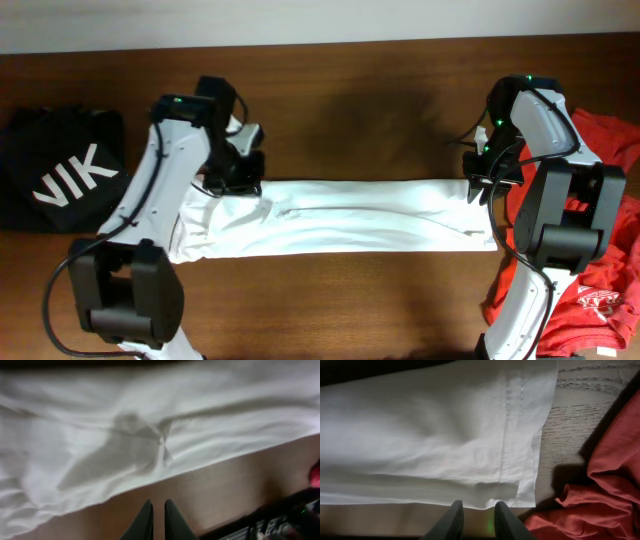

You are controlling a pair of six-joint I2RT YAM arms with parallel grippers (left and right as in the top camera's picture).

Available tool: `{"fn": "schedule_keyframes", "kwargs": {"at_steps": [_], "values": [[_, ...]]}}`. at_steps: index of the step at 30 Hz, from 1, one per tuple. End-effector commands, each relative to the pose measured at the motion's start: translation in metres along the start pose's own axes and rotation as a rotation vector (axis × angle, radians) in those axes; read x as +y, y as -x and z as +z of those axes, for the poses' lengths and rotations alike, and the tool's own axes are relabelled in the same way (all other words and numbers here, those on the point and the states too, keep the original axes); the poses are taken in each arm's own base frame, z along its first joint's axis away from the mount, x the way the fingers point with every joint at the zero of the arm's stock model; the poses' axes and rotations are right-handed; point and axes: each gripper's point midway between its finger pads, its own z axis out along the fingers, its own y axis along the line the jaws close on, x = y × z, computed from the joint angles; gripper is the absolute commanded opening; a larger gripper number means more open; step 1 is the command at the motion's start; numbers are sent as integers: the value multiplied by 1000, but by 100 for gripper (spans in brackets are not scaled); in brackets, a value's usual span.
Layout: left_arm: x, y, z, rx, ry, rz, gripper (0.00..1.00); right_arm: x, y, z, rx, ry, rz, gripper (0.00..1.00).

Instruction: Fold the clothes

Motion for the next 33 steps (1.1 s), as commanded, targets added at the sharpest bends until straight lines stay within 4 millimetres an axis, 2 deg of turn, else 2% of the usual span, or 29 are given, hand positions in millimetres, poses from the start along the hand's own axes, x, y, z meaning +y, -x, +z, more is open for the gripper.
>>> {"fn": "schedule_keyframes", "kwargs": {"at_steps": [1, 5, 9, 15, 21, 24, 27, 28, 29, 33], "values": [[9, -24, 39, 95, 35, -62, 9, 1, -3, -4, -8, 6, -7, 25], [14, -31, 75, 87, 37, -83, 9, 1, -3, -4, -8, 6, -7, 25], [3, -15, 101, -8, -5, -13, 9, 1, -3, -4, -8, 6, -7, 25], [-15, 0, 119, -86, -20, 49, 14, 1, -3, -4, -8, 6, -7, 25], [-10, 1, 121, -92, 14, 24, 14, 1, -3, -4, -8, 6, -7, 25], [-7, 5, 111, -100, 14, 6, 17, 1, -3, -4, -8, 6, -7, 25], [3, 19, 80, -147, 27, -32, 20, 1, -3, -4, -8, 6, -7, 25], [18, 25, 57, -189, 74, -59, 22, 1, -3, -4, -8, 6, -7, 25], [30, 27, 43, -212, 114, -84, 22, 1, -3, -4, -8, 6, -7, 25], [63, 16, 22, -213, 188, -166, 21, 1, -3, -4, -9, 6, -7, 25]]}}
